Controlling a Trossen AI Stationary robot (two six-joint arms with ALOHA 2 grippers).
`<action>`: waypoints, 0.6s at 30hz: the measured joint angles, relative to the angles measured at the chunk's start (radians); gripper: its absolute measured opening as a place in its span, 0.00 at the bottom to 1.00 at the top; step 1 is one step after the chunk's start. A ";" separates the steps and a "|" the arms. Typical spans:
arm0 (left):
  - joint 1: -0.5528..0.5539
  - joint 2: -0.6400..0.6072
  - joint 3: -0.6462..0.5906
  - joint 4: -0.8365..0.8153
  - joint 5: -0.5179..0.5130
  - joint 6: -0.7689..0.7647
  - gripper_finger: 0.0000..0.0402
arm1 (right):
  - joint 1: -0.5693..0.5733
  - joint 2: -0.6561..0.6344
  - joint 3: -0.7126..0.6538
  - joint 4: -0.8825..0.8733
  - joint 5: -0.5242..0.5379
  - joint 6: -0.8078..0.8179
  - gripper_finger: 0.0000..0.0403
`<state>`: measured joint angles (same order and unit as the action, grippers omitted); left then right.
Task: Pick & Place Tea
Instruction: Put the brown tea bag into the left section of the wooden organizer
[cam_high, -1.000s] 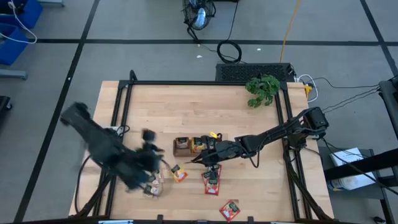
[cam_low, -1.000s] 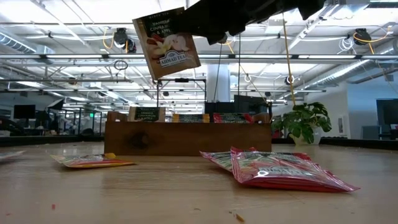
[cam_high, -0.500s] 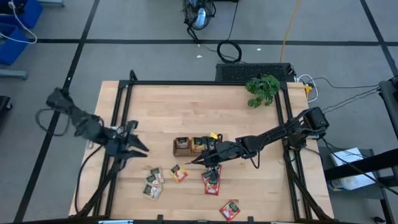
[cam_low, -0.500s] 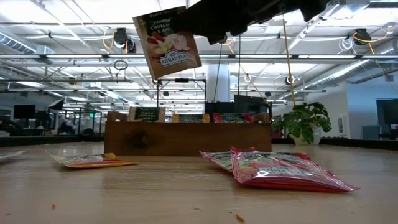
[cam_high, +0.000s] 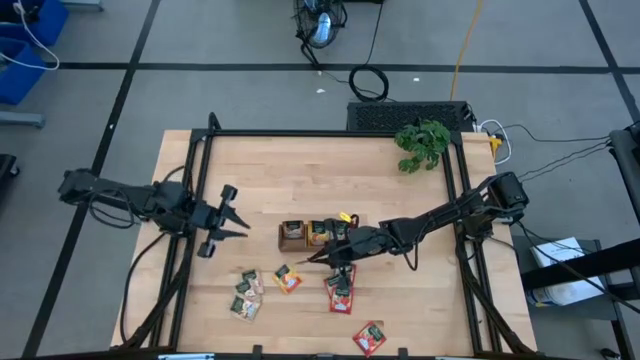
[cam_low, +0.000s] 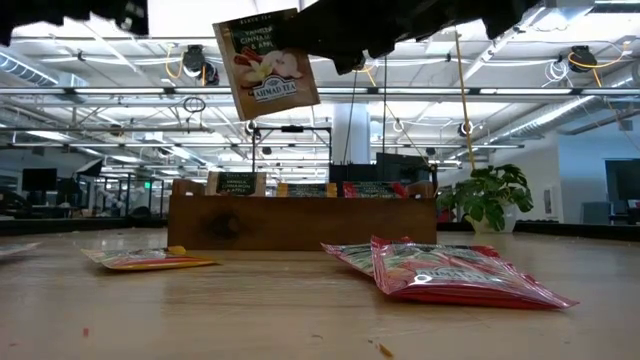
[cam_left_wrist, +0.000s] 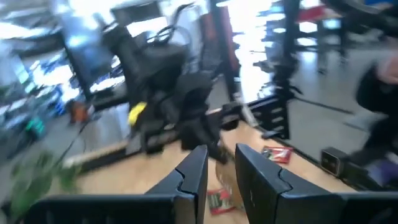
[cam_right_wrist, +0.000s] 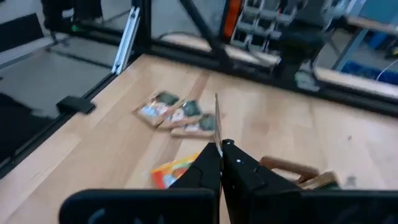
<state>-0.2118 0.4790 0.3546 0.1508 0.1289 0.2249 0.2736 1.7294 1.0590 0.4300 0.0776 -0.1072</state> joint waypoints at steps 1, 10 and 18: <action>-0.003 -0.021 -0.019 -0.004 -0.024 -0.030 0.22 | -0.006 0.000 -0.013 0.037 0.000 -0.007 0.00; -0.094 -0.115 -0.157 0.016 -0.174 -0.137 0.22 | -0.113 0.001 -0.195 0.478 -0.079 -0.002 0.00; -0.138 -0.112 -0.175 0.023 -0.207 -0.177 0.22 | -0.143 0.130 -0.073 0.457 -0.113 -0.003 0.00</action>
<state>-0.3493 0.3672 0.1799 0.1742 -0.0780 0.0478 0.1304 1.8599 0.9865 0.8867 -0.0349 -0.1101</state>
